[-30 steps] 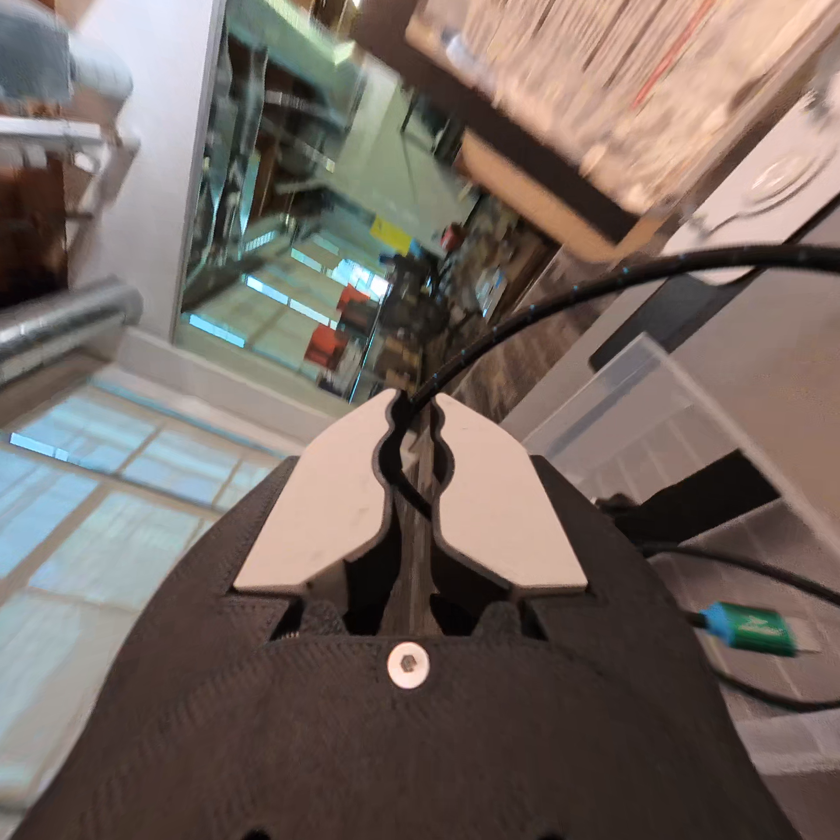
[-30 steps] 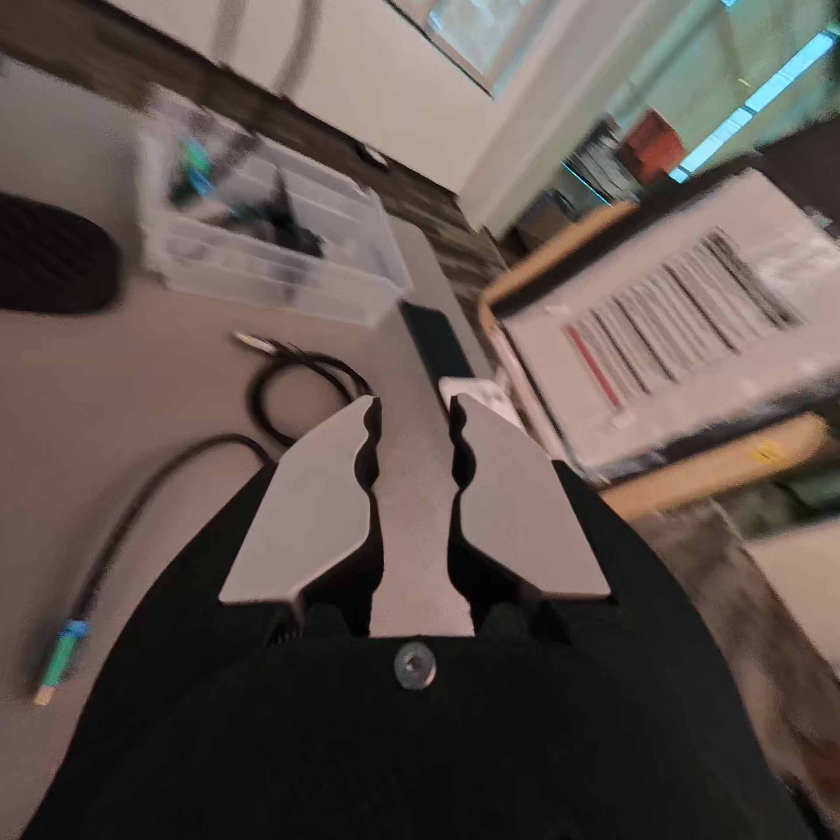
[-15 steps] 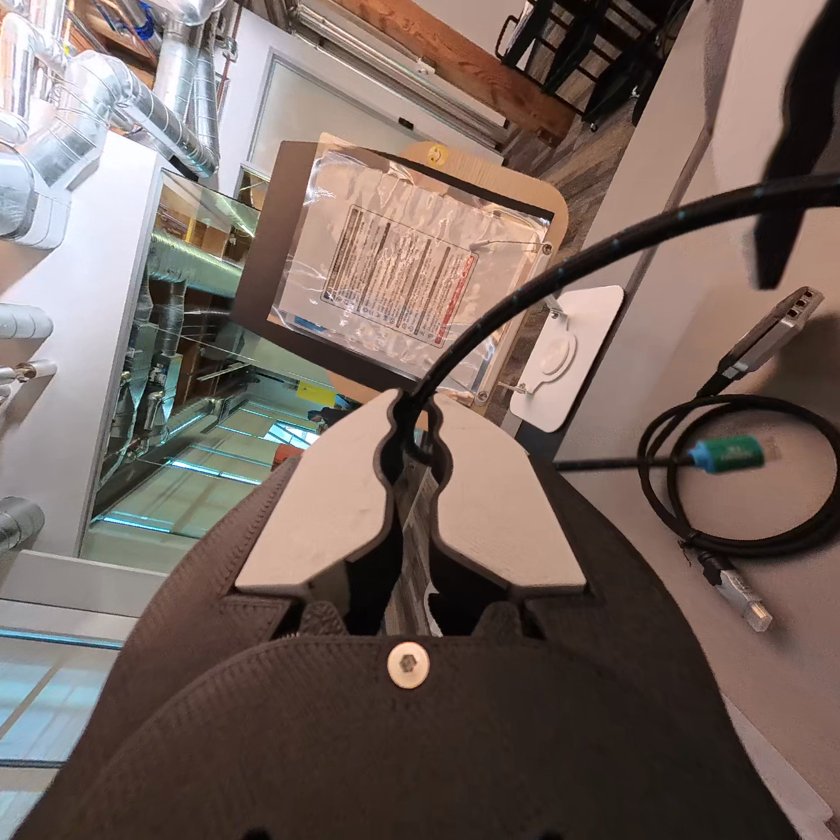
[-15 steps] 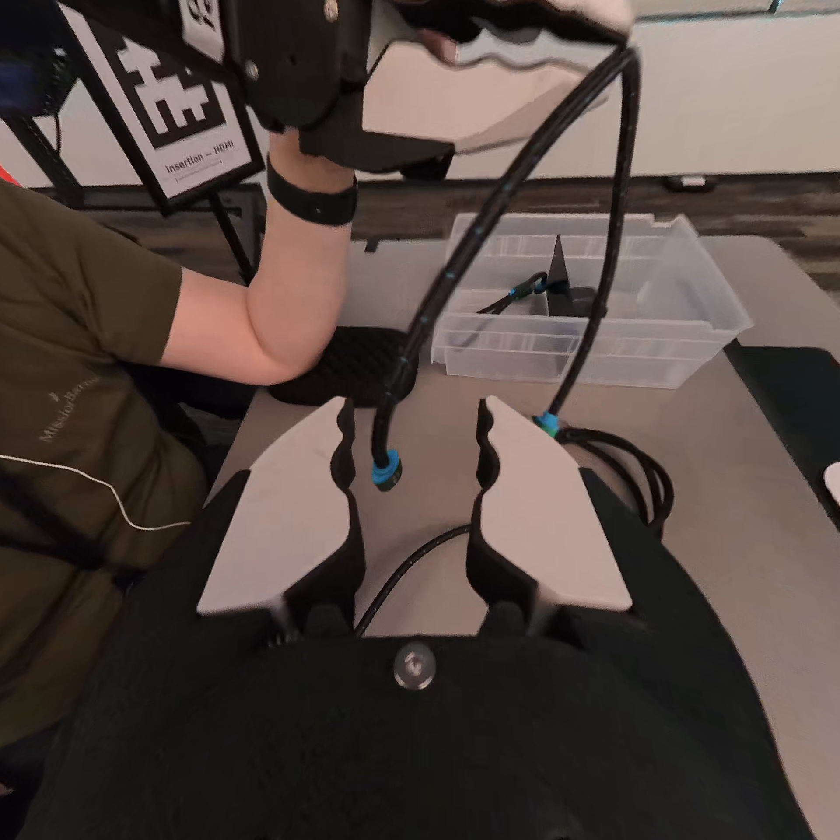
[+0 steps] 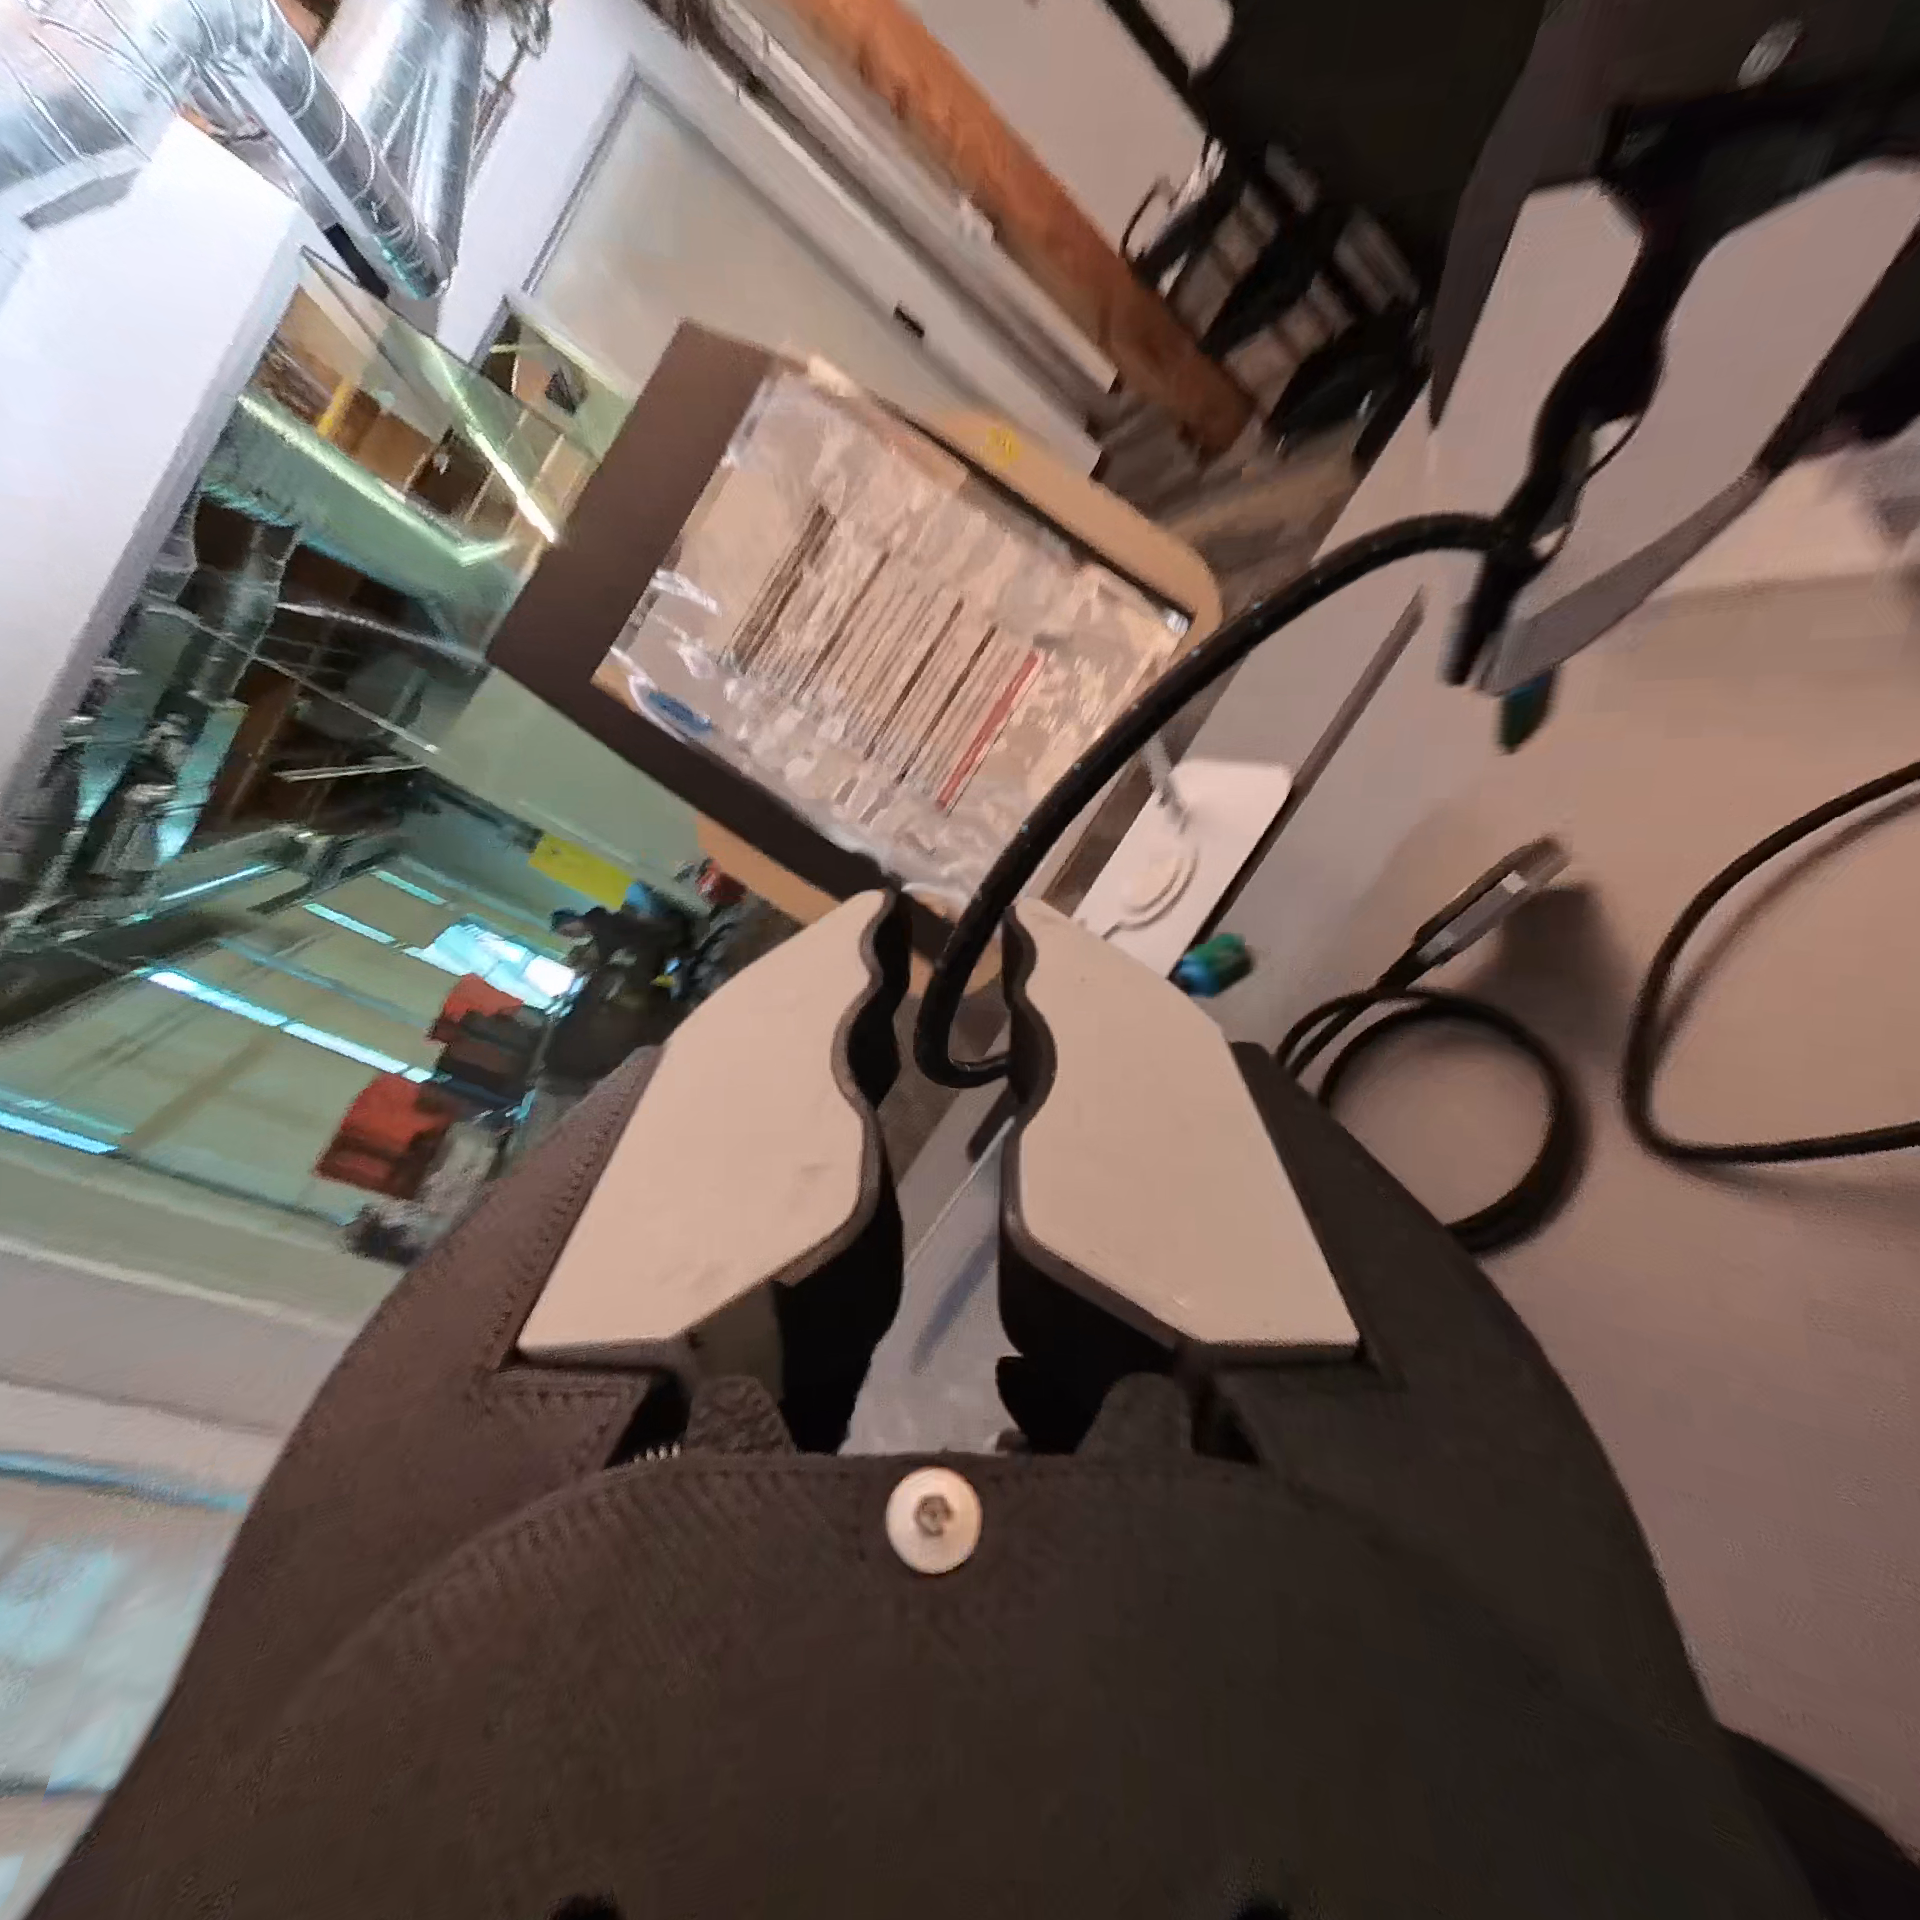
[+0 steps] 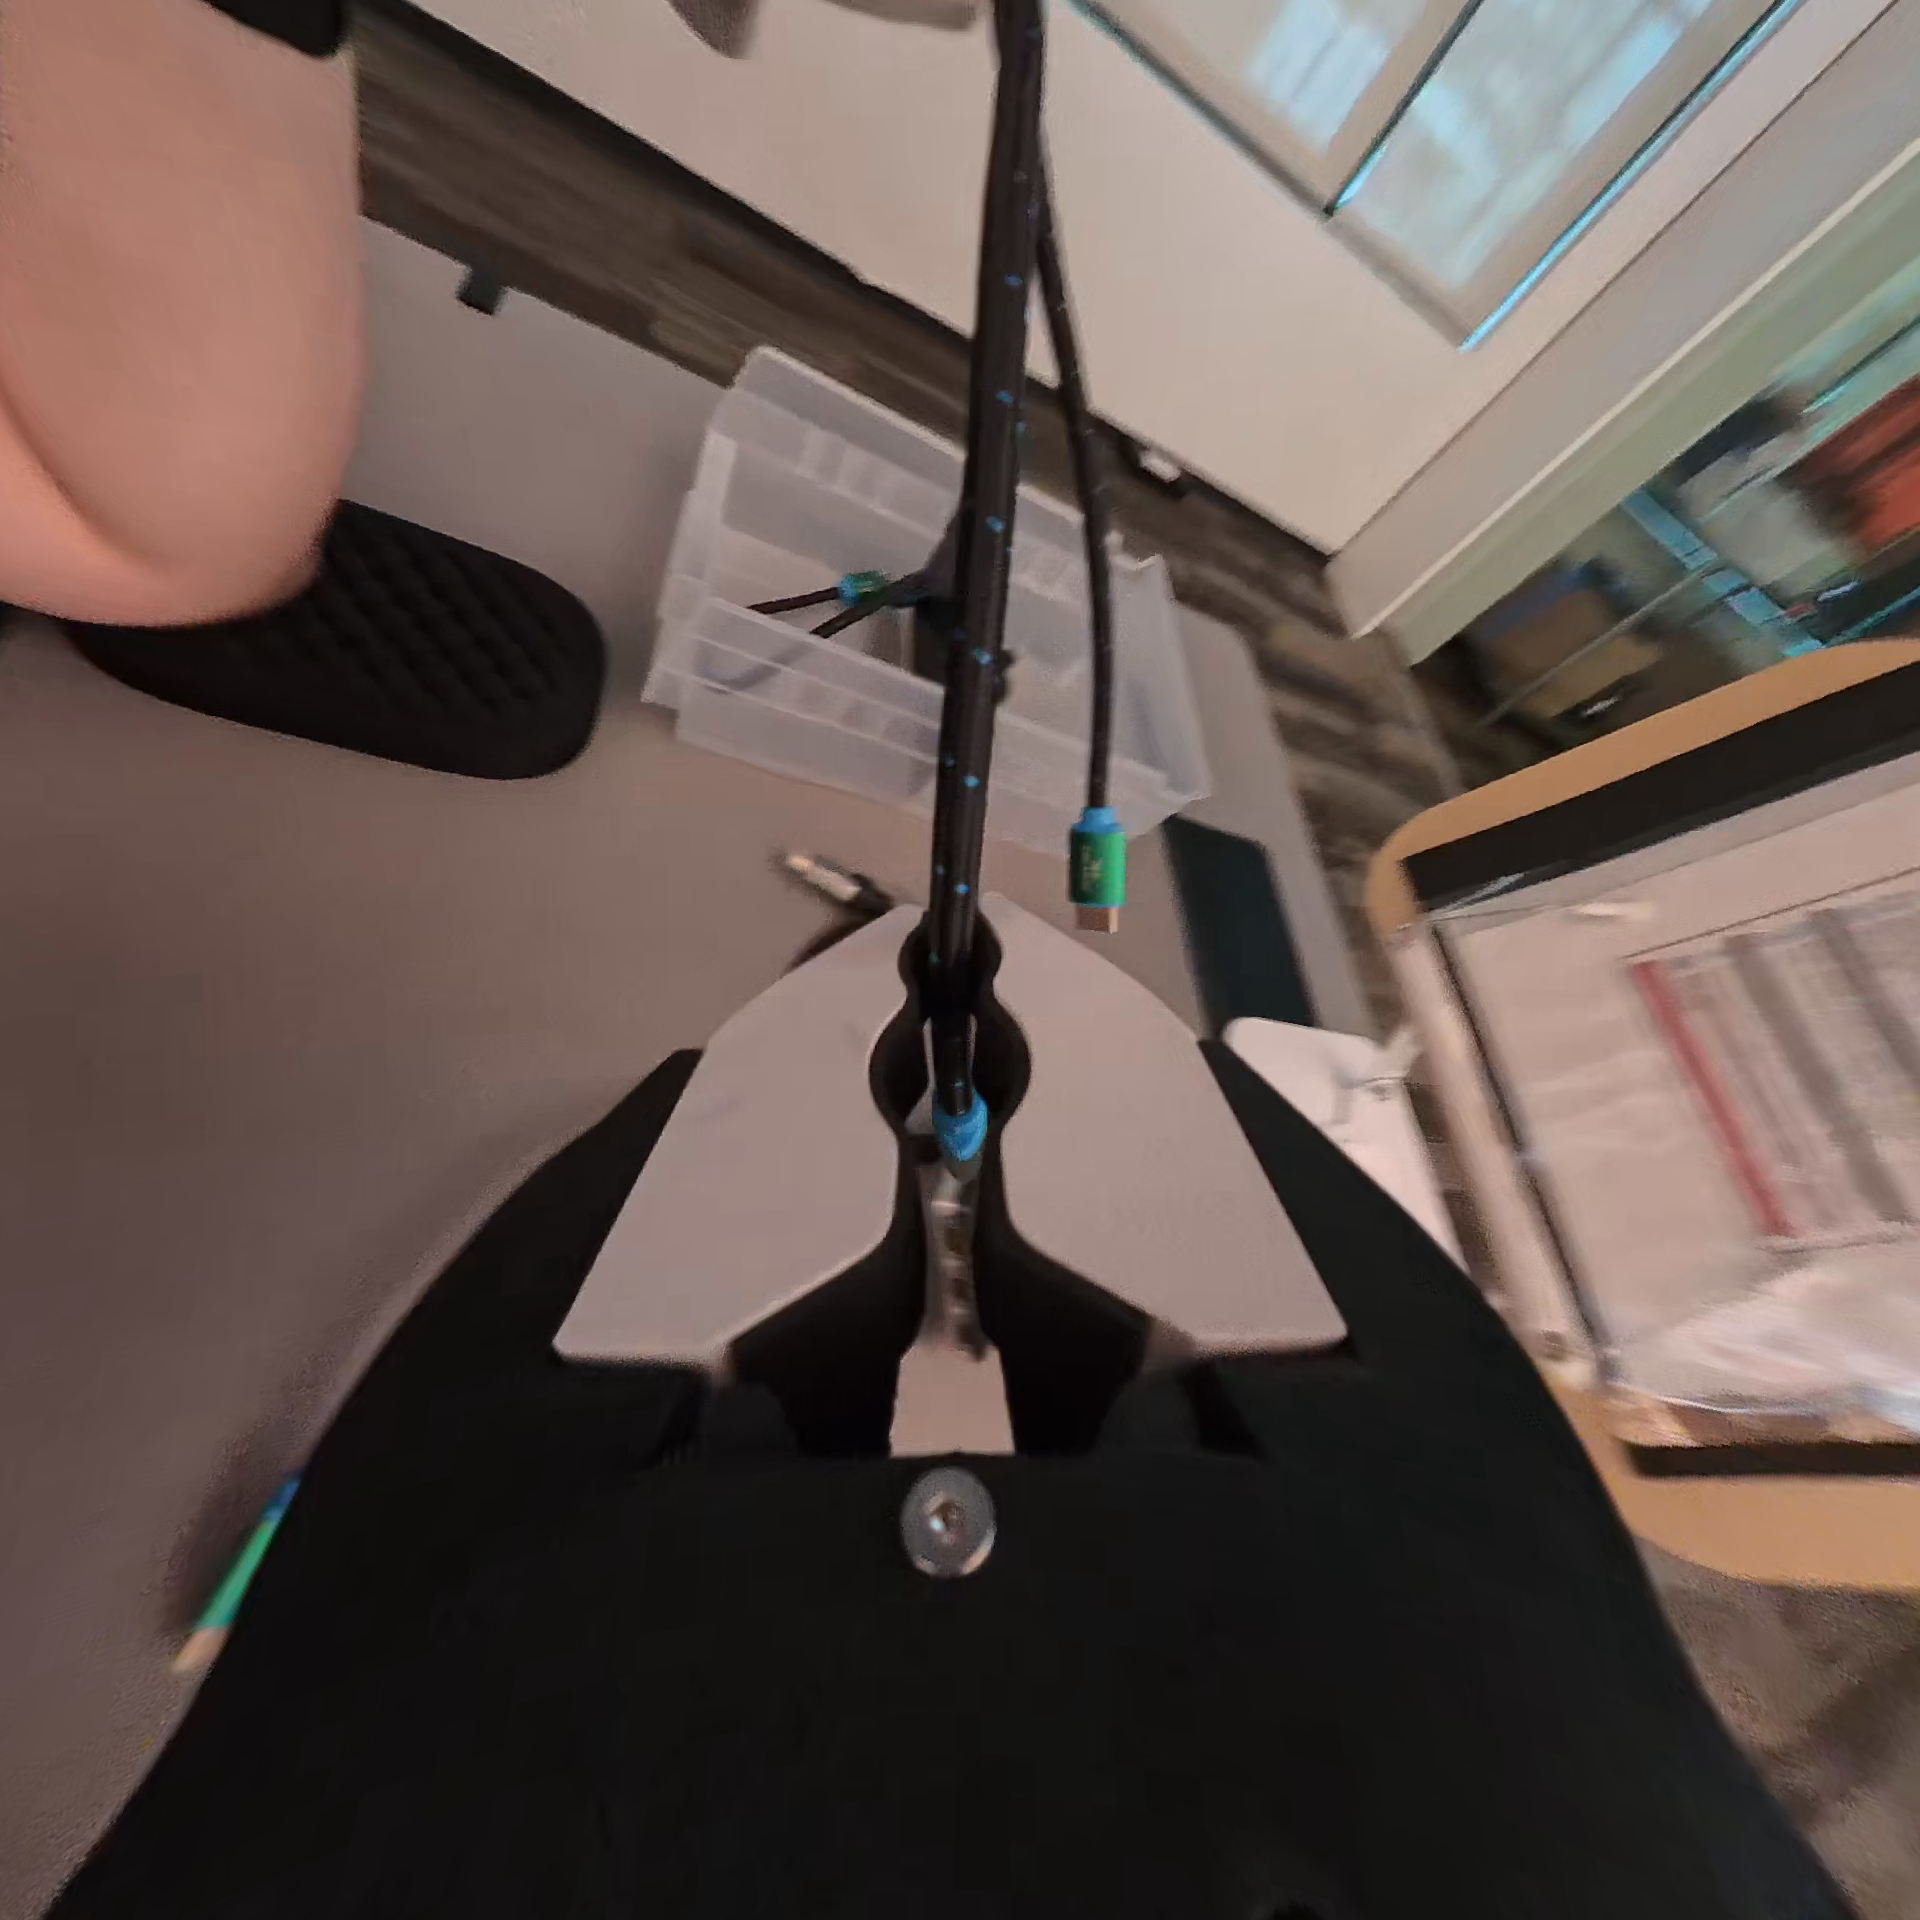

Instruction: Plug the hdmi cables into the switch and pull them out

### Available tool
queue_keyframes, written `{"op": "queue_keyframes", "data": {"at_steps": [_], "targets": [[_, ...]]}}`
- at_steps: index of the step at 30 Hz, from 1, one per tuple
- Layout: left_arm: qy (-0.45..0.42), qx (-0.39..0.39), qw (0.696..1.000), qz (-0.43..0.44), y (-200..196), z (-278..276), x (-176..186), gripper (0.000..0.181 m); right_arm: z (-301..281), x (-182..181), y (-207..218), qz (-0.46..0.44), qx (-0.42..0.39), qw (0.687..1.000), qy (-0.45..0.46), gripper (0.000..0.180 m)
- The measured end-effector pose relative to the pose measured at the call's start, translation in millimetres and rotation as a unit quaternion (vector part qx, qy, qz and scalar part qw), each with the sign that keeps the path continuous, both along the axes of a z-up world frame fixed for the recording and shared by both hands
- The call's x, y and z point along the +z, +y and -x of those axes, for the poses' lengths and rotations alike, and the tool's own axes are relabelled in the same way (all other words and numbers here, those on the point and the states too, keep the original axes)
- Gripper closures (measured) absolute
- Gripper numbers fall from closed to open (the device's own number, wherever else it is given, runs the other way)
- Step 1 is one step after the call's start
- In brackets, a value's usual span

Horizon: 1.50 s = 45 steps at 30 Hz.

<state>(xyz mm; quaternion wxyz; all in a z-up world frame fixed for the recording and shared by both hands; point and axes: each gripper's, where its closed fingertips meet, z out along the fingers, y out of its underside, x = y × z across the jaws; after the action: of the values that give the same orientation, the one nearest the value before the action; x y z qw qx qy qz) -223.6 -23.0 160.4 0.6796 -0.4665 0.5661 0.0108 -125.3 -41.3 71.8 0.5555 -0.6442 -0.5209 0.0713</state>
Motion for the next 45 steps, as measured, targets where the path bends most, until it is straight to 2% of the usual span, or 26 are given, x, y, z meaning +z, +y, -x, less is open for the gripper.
{"op": "queue_keyframes", "data": {"at_steps": [5, 8, 10, 14, 18, 20, 22, 27, 29, 32, 38, 45], "targets": [[-0.078, -0.081, 0.991, 0.07, -40.6, 35.3, 19.9, 0.171, -17.1, 33.3, -9.0, -0.146, -0.032, 0.988, -0.049, 0.176], [-0.139, -0.121, 0.981, 0.066, -60.3, 60.5, 40.5, 0.17, -17.6, 46.6, -26.3, -0.237, 0.014, 0.969, -0.073, 0.178], [-0.18, -0.163, 0.968, 0.063, -74.5, 70.9, 54.2, 0.171, -19.8, 49.1, -37.6, -0.265, 0.049, 0.96, -0.079, 0.177], [-0.197, -0.258, 0.94, 0.108, -92.2, 66.8, 58.6, 0.173, -17.6, 64.0, -69.0, -0.252, 0.135, 0.958, 0.009, 0.178], [-0.179, -0.262, 0.936, 0.151, -65.0, 38.3, 47.4, 0.17, -9.1, 77.2, -112.5, -0.225, 0.26, 0.934, 0.097, 0.179], [-0.147, -0.288, 0.929, 0.18, -56.5, 11.7, 32.2, 0.168, -7.9, 86.0, -133.4, -0.213, 0.323, 0.91, 0.148, 0.179], [-0.096, -0.336, 0.917, 0.193, -58.9, -20.0, 10.7, 0.156, -8.4, 90.9, -150.8, -0.194, 0.38, 0.885, 0.186, 0.178], [-0.053, -0.42, 0.89, 0.169, -84.0, -101.6, -35.5, 0.147, -8.1, 98.6, -164.4, -0.184, 0.437, 0.847, 0.24, 0.179], [-0.026, -0.433, 0.889, 0.148, -100.4, -125.2, -56.8, 0.143, -5.3, 97.5, -162.4, -0.181, 0.439, 0.846, 0.243, 0.179], [-0.028, -0.418, 0.903, 0.099, -114.1, -150.0, -71.0, 0.149, 0.0, 93.9, -158.0, -0.181, 0.437, 0.848, 0.238, 0.179], [-0.091, -0.391, 0.914, 0.052, -118.5, -165.5, -66.0, 0.144, 1.5, 93.2, -153.5, -0.18, 0.435, 0.847, 0.247, 0.179], [-0.115, -0.359, 0.924, -0.059, -125.3, -165.4, -60.2, 0.169, -1.0, 96.6, -152.6, -0.185, 0.434, 0.842, 0.262, 0.178]]}}
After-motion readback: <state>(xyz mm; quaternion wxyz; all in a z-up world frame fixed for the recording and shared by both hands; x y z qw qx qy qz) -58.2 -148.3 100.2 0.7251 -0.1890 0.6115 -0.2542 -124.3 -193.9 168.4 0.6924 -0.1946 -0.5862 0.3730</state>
